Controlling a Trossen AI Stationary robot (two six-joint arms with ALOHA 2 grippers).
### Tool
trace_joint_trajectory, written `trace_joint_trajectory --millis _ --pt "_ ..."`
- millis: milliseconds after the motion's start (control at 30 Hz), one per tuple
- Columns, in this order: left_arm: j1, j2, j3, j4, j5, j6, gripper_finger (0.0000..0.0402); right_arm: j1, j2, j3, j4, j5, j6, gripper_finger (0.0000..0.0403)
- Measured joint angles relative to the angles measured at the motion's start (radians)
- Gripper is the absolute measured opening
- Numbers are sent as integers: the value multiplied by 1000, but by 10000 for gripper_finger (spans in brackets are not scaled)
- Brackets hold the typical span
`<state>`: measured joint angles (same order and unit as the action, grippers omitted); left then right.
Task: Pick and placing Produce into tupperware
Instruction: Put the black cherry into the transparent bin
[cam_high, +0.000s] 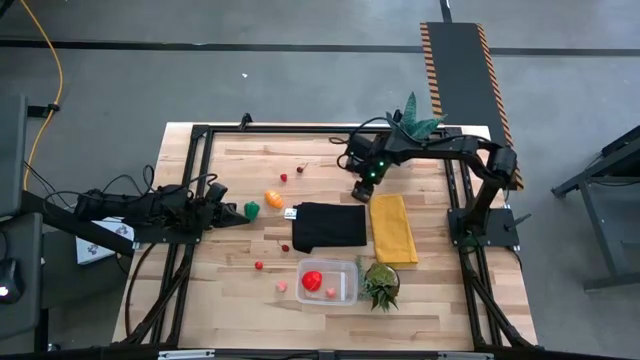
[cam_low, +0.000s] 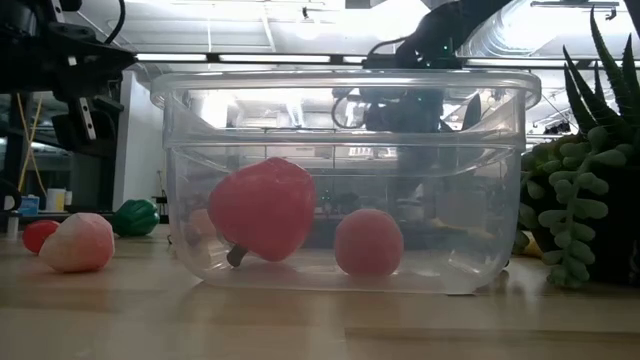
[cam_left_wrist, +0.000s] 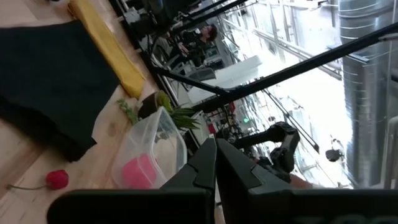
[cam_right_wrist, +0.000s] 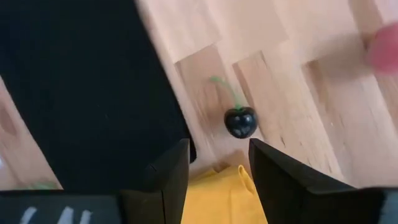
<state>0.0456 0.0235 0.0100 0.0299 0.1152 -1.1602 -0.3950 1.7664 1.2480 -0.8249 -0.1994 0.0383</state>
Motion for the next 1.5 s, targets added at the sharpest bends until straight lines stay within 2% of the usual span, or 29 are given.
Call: trace_joint_trajectory --millis 233,433,1500 --pt "0 0 0 0 0 0 1 8 0 0 -10 27 -222 155" --pt "0 0 0 0 0 1 1 28 0 0 -11 94 -373 155" --pt "0 0 0 0 -3 5 1 35 100 0 30 121 -396 155"
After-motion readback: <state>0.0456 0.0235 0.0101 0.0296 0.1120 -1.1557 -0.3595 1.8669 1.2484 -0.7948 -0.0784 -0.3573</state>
